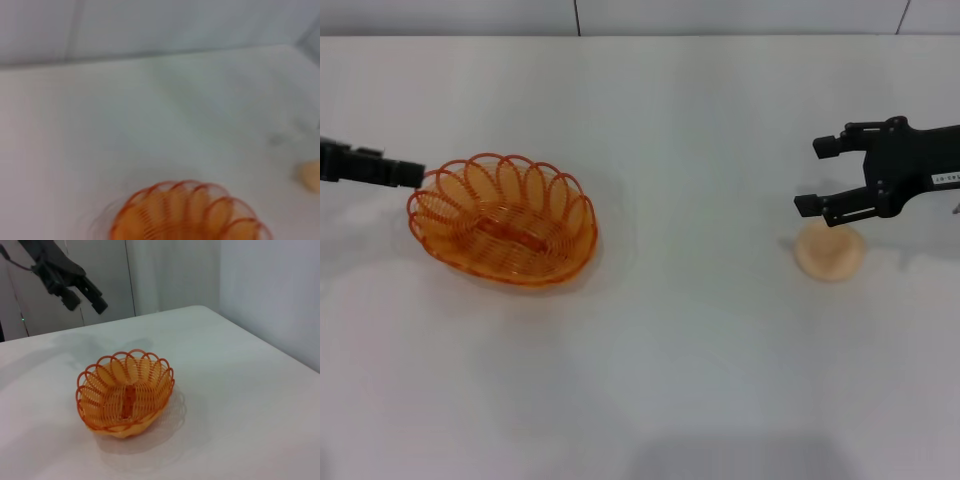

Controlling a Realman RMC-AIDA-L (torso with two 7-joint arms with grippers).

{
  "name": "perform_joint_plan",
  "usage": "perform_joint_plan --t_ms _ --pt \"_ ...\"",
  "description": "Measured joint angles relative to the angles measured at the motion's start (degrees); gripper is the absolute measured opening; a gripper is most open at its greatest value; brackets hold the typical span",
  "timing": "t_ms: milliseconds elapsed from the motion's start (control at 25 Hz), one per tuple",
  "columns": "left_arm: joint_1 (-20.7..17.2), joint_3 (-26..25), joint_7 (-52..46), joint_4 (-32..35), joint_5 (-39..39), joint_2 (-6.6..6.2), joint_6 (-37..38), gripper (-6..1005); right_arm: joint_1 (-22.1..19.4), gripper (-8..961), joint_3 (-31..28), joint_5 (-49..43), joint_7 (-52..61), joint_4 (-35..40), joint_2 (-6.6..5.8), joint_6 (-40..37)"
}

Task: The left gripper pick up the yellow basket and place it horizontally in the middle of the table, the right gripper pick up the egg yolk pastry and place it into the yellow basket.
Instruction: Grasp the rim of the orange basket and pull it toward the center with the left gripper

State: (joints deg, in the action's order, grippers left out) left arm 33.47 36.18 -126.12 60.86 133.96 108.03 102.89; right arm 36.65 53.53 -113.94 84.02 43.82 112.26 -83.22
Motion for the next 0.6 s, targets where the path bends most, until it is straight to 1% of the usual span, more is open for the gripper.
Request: perform_joint_plan --t_ms 120,320,480,600 --pt "2.7 0.0 -4.0 0.0 7.4 0.05 -0.8 887 0.0 870 0.0 0.0 -0.7 0.0 0.19 0.1" --pt "5.9 0.0 -5.7 -0.9 16.3 0.41 -3.6 887 0.4 870 0.0 0.0 -1.5 0.0 0.78 0.2" --pt "6.9 0.1 -5.9 -4.1 19.5 0.34 -7.8 888 0.7 870 0.2 0.0 -2.1 0.0 1.28 0.3" --pt "7.6 0.3 -5.5 -7.7 20.1 0.33 -12.2 888 0.6 869 0.2 0.0 -2.7 0.0 1.64 0.3"
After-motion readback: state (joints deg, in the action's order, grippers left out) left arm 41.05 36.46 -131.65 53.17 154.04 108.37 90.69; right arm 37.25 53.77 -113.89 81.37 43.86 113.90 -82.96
